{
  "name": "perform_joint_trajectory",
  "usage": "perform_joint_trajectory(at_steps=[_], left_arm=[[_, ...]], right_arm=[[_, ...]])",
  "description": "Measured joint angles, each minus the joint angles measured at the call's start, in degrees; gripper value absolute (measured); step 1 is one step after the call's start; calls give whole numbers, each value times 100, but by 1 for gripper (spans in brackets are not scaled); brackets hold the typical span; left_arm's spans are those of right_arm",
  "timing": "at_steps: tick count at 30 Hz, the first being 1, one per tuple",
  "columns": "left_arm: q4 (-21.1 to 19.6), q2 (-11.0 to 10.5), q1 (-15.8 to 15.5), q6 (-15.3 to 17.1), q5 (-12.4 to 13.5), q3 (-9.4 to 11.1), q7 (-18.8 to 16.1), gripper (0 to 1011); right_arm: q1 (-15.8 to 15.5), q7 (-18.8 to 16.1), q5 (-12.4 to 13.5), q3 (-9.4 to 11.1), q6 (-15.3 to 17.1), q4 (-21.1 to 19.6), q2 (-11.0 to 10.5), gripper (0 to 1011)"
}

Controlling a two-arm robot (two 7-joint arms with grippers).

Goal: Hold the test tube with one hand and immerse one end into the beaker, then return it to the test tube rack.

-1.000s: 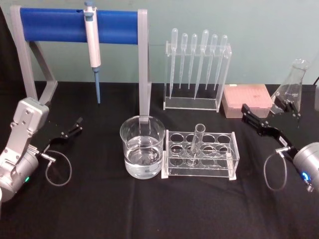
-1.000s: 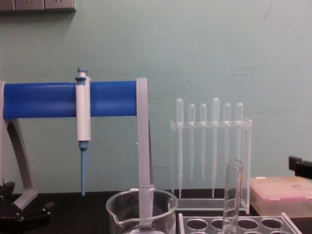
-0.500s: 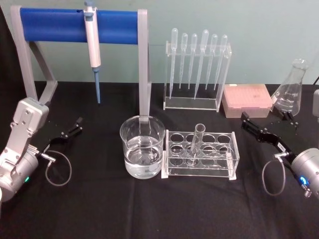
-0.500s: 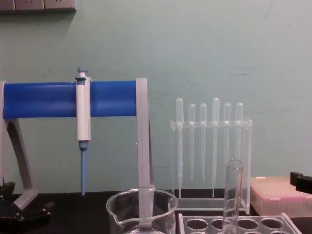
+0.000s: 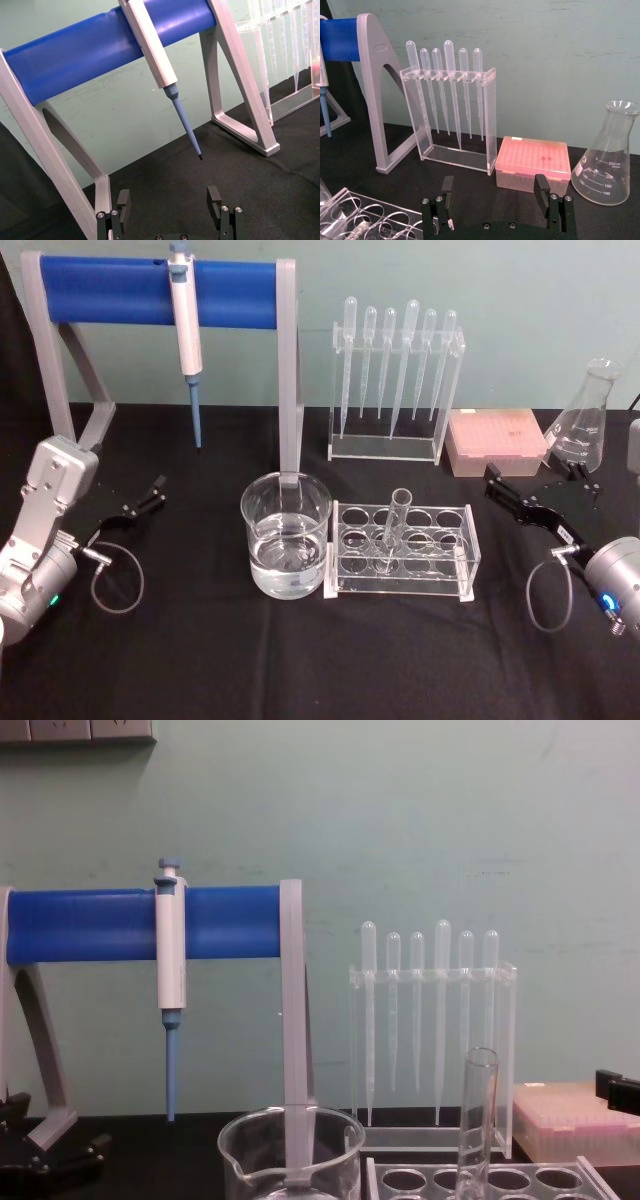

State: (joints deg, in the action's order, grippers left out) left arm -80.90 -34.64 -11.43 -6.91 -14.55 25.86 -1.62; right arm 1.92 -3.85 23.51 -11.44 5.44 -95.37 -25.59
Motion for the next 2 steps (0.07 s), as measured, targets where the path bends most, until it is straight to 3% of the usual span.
perform_joint_trajectory(at_steps=[2], left_arm=[[0, 0, 0, 0, 0, 0, 0, 1000]], right_arm=[[0, 3, -2, -1, 1, -2, -1, 1002]])
